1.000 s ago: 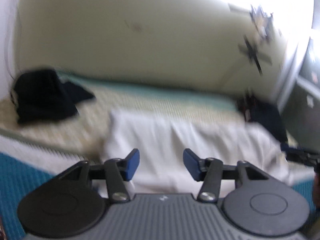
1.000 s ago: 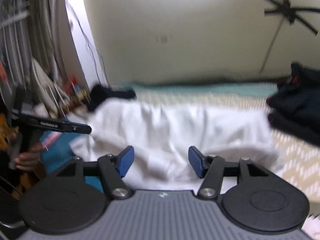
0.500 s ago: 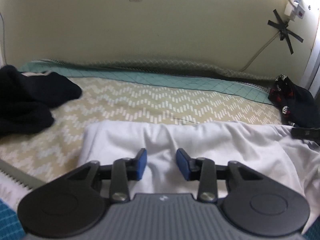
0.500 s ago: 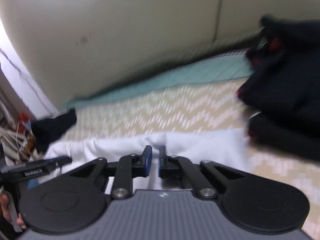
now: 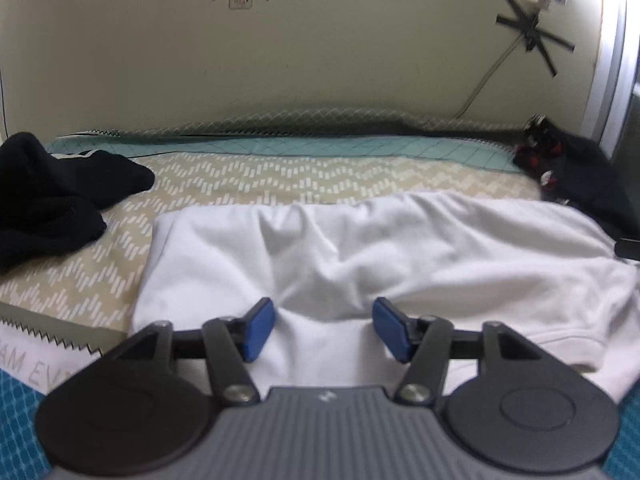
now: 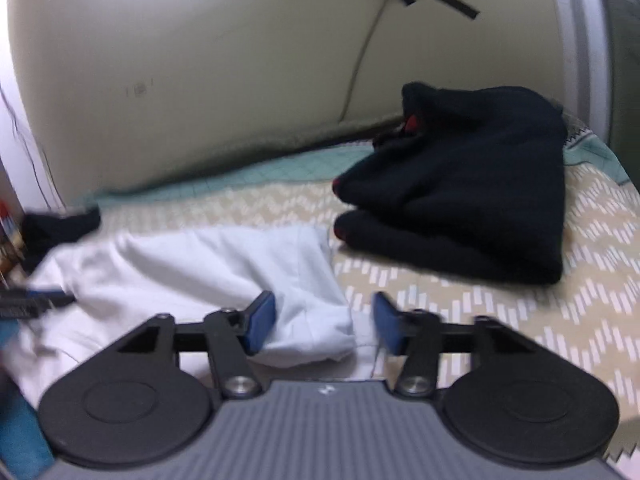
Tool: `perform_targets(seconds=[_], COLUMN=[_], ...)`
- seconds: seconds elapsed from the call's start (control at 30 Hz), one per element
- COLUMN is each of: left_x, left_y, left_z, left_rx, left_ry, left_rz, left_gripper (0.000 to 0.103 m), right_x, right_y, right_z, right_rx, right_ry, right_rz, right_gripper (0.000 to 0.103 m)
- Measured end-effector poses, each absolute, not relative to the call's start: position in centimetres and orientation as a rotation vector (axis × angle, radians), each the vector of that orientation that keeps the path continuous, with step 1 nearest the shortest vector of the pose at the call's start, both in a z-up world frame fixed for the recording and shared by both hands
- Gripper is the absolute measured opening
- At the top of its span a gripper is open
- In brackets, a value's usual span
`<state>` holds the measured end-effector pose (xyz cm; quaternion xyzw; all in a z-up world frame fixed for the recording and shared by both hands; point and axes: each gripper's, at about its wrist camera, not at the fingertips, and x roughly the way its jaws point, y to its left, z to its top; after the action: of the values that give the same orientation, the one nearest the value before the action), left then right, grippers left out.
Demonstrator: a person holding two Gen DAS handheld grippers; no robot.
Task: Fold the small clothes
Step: 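Lift the collar with both grippers and fold it over onto the hem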
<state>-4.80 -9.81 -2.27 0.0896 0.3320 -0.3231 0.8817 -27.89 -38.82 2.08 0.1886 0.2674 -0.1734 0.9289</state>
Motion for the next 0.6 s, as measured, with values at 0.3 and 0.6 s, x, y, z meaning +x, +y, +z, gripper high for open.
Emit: perform_targets(seconds=[0.3, 0.6], left_x=[-5.3, -5.4], left_y=[-9.6, -7.8], left_z=[-3.9, -2.6], left_rx=[0.198, 0.128], left_ry=[0.669, 0.653], left_rz=[-0.66, -0.706], left_gripper=[0.073, 0.076], right_x=[-27.1, -28.6], right_y=[-35.8, -36.7], right_z=[0.9, 1.6], right_rx=[0.204, 0.209], right_ry=[0.603, 0.543], right_rz=[-0.313, -0.412], right_gripper=[0.017, 0.043])
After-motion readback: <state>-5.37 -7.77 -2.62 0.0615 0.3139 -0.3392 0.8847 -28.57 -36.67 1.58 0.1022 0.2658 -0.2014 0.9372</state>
